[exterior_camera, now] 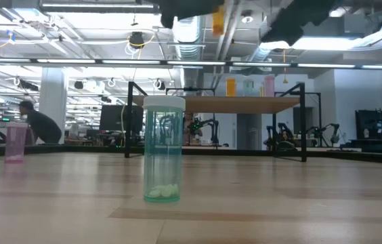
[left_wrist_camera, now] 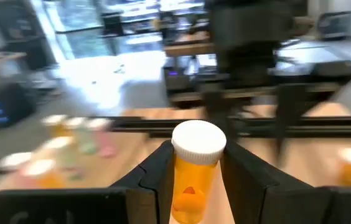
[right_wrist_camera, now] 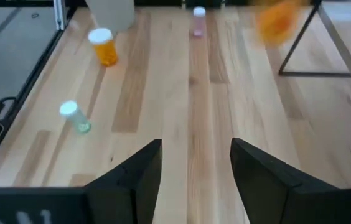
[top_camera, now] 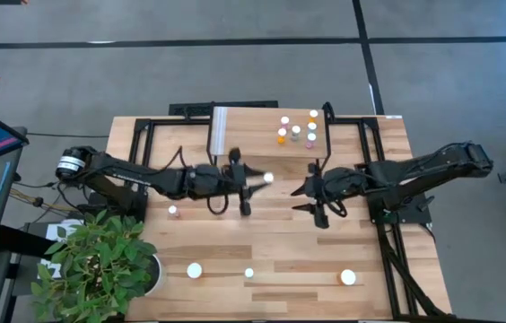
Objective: Pick and place medicine bottles onto shelf by color
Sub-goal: Put the small orange pill bottle on the shelf
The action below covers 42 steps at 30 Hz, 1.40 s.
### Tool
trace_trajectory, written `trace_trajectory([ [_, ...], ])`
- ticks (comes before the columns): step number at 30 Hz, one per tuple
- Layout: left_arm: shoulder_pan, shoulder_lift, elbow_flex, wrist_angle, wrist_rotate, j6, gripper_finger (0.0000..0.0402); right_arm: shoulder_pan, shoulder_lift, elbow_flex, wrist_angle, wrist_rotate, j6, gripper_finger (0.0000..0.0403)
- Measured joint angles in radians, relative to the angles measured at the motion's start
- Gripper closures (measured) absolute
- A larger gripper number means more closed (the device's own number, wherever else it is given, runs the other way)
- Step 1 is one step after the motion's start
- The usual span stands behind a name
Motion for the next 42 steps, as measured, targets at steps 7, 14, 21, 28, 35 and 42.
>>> trace_trajectory([
  [7, 0.203, -0.019, 0.001, -0.007, 0.088, -0.019, 0.0301, 0.010, -0.047, -0.005, -0.012, 0.043, 0.013, 0.0193],
  [14, 0.412, -0.019, 0.009, -0.026, 0.177, -0.096, 0.0301, 0.008, -0.047, -0.006, -0.016, 0.043, 0.012, 0.0198],
  [21, 0.479, 0.050, 0.008, -0.005, 0.280, -0.143, 0.0297, 0.008, -0.041, -0.008, -0.011, 0.043, 0.009, 0.0199],
  [28, 0.488, 0.178, 0.077, 0.042, 0.266, -0.134, 0.0284, 0.011, -0.041, -0.008, -0.012, 0.043, 0.011, 0.0200],
  [35, 0.533, 0.214, 0.107, 0.026, 0.228, -0.142, 0.0284, 0.010, -0.041, -0.021, -0.015, 0.043, 0.013, 0.0202],
  [42, 0.557, 0.257, 0.108, 0.005, 0.240, -0.166, 0.0284, 0.010, -0.041, -0.021, -0.006, 0.043, 0.013, 0.0204],
])
